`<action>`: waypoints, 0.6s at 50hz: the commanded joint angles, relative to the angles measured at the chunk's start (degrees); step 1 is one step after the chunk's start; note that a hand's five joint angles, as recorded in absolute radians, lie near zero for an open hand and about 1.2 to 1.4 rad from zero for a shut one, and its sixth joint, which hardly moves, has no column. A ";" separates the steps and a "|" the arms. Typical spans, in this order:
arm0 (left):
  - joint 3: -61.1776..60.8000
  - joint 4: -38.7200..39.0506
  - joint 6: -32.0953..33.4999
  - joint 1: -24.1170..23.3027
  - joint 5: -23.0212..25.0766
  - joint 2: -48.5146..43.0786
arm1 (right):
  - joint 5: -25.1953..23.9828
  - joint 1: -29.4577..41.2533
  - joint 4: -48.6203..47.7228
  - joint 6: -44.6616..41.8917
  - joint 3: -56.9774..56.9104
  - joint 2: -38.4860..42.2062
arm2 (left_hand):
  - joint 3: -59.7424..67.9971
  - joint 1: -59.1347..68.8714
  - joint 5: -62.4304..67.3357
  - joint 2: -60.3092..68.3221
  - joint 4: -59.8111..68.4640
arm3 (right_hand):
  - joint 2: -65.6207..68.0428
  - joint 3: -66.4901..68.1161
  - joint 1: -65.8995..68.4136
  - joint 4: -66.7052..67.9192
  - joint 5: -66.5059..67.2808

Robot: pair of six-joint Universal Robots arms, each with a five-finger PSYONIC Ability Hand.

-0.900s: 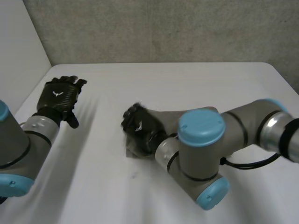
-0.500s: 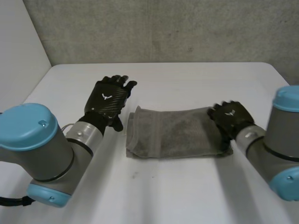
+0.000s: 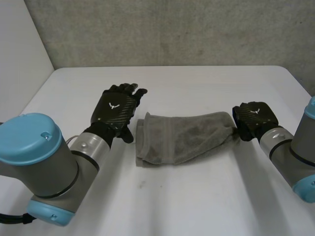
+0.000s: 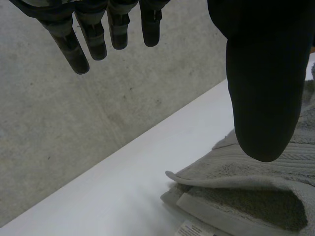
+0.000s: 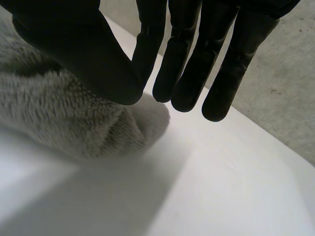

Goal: Fold the laundry

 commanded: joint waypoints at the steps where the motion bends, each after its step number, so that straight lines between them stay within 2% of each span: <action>1: -1.02 0.03 -0.06 -0.04 -1.28 0.42 | -0.76 1.65 4.19 5.94 0.09 -0.36 | 1.12 0.45 -0.90 1.11 1.08 | 12.82 12.31 24.33 11.86 13.77; 7: -1.11 0.03 -0.06 -0.04 -1.37 0.42 | -0.67 1.12 4.98 3.41 1.50 -0.54 | 1.12 0.45 -0.90 1.11 1.08 | 12.82 12.31 24.33 11.86 13.77; 8: -1.11 0.03 -0.06 0.04 -1.37 0.42 | -0.23 1.03 5.24 1.92 1.67 -0.37 | 1.12 0.45 -0.90 1.11 1.08 | -11.60 -12.11 -0.09 -12.56 -10.65; 9: -1.11 0.03 -0.06 0.04 -1.37 0.42 | -0.23 1.03 5.24 1.90 1.68 -0.36 | 1.12 0.45 -0.90 1.11 1.08 | -11.84 -12.36 -0.33 -12.81 -10.90; 10: -1.19 0.03 -0.06 -0.04 -1.37 0.42 | 0.12 0.86 5.68 0.59 2.11 -0.45 | 1.12 0.45 -0.90 1.11 1.08 | -19.34 -19.85 -7.83 -20.30 -18.39; 23: -1.19 0.03 -0.06 -0.04 -1.20 0.42 | -0.58 -1.34 6.56 -0.39 6.25 -0.80 | 1.12 0.45 -0.90 1.11 1.08 | -21.94 -22.45 -10.43 -22.90 -20.99; 30: -1.28 0.12 0.03 -0.13 -1.20 0.25 | 0.21 -1.08 3.76 2.33 4.76 0.95 | 1.12 0.45 -0.90 1.11 1.08 | -20.59 -21.11 -9.08 -21.55 -19.65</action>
